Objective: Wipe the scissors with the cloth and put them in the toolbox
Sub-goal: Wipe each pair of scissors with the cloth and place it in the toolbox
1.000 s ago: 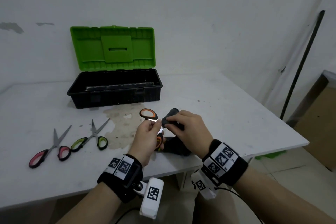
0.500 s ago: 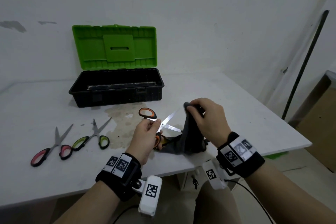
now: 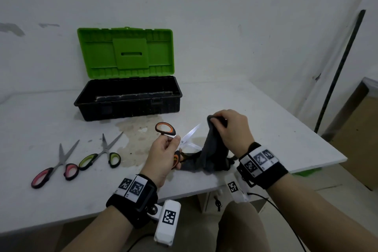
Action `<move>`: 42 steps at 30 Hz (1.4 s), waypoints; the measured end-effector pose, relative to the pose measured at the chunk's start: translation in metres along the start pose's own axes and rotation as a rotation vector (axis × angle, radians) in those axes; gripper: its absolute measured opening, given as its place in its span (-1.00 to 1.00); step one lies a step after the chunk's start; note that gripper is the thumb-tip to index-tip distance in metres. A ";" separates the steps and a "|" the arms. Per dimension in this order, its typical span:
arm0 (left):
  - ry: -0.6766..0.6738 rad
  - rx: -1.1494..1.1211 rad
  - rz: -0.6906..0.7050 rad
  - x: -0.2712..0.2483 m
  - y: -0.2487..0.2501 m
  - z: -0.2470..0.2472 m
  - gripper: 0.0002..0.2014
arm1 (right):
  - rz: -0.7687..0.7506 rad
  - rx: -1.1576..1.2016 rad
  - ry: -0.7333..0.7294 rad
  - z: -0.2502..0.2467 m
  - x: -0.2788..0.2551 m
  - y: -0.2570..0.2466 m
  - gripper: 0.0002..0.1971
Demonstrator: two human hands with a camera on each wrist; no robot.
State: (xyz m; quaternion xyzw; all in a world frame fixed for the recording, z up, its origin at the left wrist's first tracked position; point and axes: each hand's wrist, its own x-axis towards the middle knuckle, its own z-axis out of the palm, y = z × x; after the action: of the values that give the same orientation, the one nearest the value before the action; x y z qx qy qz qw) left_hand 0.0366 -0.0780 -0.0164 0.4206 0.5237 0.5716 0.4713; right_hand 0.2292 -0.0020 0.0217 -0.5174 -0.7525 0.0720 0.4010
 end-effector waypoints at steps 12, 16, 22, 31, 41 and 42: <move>-0.025 0.001 0.017 0.001 0.007 0.009 -0.78 | -0.289 0.049 -0.155 0.015 -0.037 -0.037 -0.87; -0.038 0.013 0.028 -0.001 0.005 0.003 -0.76 | -0.143 0.058 -0.067 0.014 -0.018 -0.022 -0.92; 0.000 0.029 0.005 0.001 0.004 -0.003 -0.79 | -0.010 0.038 0.065 -0.009 -0.004 -0.002 -0.95; -0.030 -0.002 0.014 0.001 0.005 0.009 -0.77 | -0.275 0.044 -0.150 0.017 -0.038 -0.038 -0.86; 0.000 0.001 -0.025 -0.003 0.000 -0.002 -0.80 | 0.034 0.024 0.014 0.002 -0.001 -0.004 -0.91; 0.008 -0.018 -0.047 -0.002 0.000 -0.003 -0.81 | 0.048 0.043 0.037 -0.002 -0.002 -0.002 -0.91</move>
State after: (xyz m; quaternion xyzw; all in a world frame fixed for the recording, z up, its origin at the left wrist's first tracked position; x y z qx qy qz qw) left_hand 0.0339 -0.0809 -0.0165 0.4019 0.5300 0.5668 0.4861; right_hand 0.2292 -0.0054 0.0232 -0.5279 -0.7304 0.0883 0.4243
